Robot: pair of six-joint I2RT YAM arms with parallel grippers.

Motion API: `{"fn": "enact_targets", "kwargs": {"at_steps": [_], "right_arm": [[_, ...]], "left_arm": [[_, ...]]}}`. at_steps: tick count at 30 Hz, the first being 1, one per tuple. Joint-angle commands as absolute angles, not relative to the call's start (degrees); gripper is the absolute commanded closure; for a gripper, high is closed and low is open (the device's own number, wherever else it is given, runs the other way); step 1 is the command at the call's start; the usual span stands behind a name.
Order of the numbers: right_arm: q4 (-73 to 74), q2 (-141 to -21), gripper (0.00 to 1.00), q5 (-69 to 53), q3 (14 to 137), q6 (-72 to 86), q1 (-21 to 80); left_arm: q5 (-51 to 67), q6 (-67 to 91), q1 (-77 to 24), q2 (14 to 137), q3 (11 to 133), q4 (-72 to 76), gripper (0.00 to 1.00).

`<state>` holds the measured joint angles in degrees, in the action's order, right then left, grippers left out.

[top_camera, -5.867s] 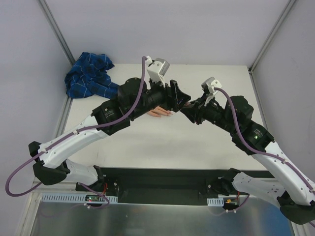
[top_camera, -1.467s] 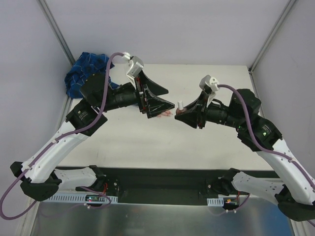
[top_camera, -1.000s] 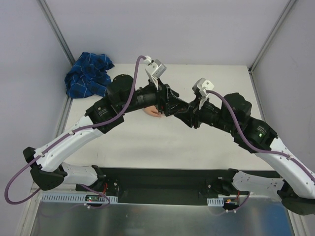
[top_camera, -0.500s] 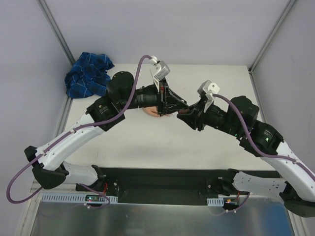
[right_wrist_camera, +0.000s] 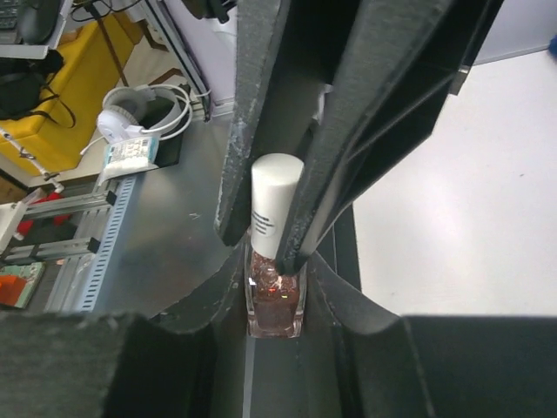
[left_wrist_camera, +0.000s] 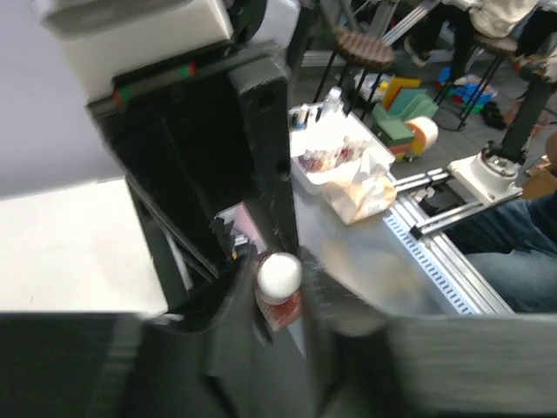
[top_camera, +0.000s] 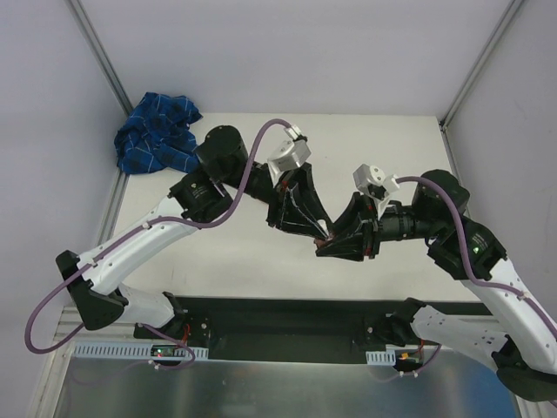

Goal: Paint the nails

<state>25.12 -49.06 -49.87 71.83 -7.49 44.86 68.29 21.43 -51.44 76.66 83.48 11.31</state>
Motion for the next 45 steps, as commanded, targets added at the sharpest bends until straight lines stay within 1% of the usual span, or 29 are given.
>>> {"fn": "enact_targets", "kwargs": {"at_steps": [1,2,3,4,6,9,12,13,16,17,19,22,26,27,30,33,36,39,40,41,43,44,45], "right_arm": [[20.63,-48.34,1.00,-50.84,74.53,-10.98,44.91],[22.13,-48.86,1.00,-48.80,75.40,-11.86,44.83],[23.37,-49.04,1.00,-46.52,75.67,-13.52,44.82],[24.77,-49.22,1.00,-42.75,75.67,-14.23,44.82],[25.13,-49.48,1.00,-39.83,75.41,-15.37,44.82],[25.22,-50.18,1.00,-34.30,75.41,-15.91,44.91],[26.01,-50.80,1.00,-31.22,76.11,-16.26,44.82],[26.10,-50.89,1.00,-30.24,76.20,-16.17,44.91],[26.28,-50.89,1.00,-24.90,76.38,-15.56,44.91],[26.28,-50.80,1.00,-23.39,76.38,-14.86,44.83],[26.28,-50.89,1.00,-19.54,76.20,-14.33,44.82],[26.19,-51.41,1.00,-16.09,76.46,-13.27,44.83],[26.19,-52.38,1.00,-14.85,77.17,-12.66,44.91],[26.19,-52.47,1.00,-14.16,77.34,-12.40,45.00],[26.28,-52.65,1.00,-13.97,77.43,-12.22,44.91],[26.37,-52.65,1.00,-14.06,77.52,-12.13,45.09],[26.72,-52.47,1.00,-13.71,77.69,-12.30,45.09],[26.81,-52.29,1.00,-13.36,77.87,-12.30,45.09],[26.81,-52.21,1.00,-13.19,77.78,-12.30,45.17],[26.81,-52.21,1.00,-13.18,77.87,-12.30,45.18],[26.90,-51.86,1.00,-13.36,77.87,-12.30,45.18],[26.81,-51.59,1.00,-13.45,77.70,-12.30,45.18],[26.55,-51.42,1.00,-13.88,77.52,-12.30,45.18]], "left_arm": [[59.96,18.10,-48.17,76.56,85.70,0.53,0.63],[58.11,18.28,-47.82,75.16,85.17,0.27,0.55],[53.92,17.93,-47.55,74.36,85.08,0.26,0.44],[52.14,17.76,-47.29,73.57,84.73,-1.22,0.39],[48.54,17.31,-47.28,71.64,84.20,-1.93,0.30],[45.37,17.84,-47.20,70.14,84.46,-4.03,0.23],[37.82,18.45,-47.20,68.47,84.29,-6.49,0.21],[31.88,18.81,-47.28,67.94,83.94,-6.94,0.21],[21.65,22.05,-47.20,65.40,82.10,-8.26,0.20],[16.66,23.89,-47.20,64.00,81.57,-8.26,0.20],[14.42,24.78,-47.29,63.28,81.21,-7.65,0.20],[15.20,25.40,-47.29,63.89,82.43,-7.21,0.21],[18.19,25.67,-47.98,67.49,84.90,-6.94,0.23],[18.02,25.40,-48.34,68.11,85.34,-7.03,0.25],[16.53,24.53,-50.09,69.78,86.57,-6.94,0.25],[14.77,23.21,-51.85,71.45,87.80,-6.94,0.27],[13.62,22.15,-53.35,73.12,88.94,-6.94,0.30],[14.06,21.80,-54.40,74.79,89.82,-7.03,0.37],[14.41,21.80,-54.49,75.06,90.00,-6.94,0.40],[16.15,21.88,-54.67,75.67,90.17,-7.03,0.51],[19.05,22.06,-54.58,76.20,90.35,-6.94,0.64],[22.55,21.80,-54.58,76.55,90.35,-6.94,0.74],[25.11,21.71,-54.32,76.73,90.35,-6.94,0.79]]}}
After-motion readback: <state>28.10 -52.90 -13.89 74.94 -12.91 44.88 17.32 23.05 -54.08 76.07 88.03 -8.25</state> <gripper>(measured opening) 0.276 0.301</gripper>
